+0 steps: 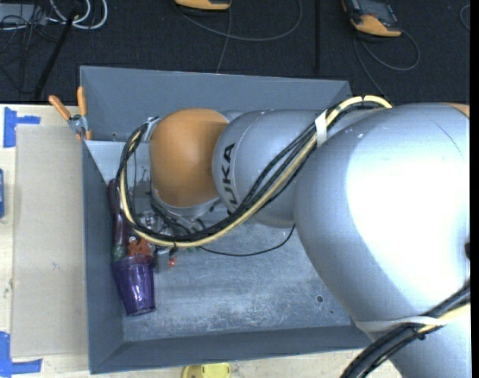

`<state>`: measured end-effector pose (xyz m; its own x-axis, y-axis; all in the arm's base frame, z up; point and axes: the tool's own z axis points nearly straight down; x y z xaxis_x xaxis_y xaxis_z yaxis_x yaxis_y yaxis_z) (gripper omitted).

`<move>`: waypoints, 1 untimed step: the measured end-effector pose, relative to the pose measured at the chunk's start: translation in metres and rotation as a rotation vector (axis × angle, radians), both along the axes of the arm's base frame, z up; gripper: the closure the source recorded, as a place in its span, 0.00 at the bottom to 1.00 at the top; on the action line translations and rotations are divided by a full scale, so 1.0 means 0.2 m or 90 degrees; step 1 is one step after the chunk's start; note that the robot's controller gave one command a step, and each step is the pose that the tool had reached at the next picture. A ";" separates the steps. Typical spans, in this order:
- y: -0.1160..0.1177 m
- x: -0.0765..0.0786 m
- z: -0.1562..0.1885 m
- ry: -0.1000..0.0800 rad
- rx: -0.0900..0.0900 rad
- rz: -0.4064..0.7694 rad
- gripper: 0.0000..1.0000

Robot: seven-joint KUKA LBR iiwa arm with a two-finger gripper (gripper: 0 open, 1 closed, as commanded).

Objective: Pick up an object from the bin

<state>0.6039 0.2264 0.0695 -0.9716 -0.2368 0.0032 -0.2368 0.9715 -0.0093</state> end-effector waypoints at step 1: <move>0.08 0.02 0.09 0.000 0.006 0.066 1.00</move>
Offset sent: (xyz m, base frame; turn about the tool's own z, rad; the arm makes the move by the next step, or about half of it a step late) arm 0.0000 0.0000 0.0000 0.0000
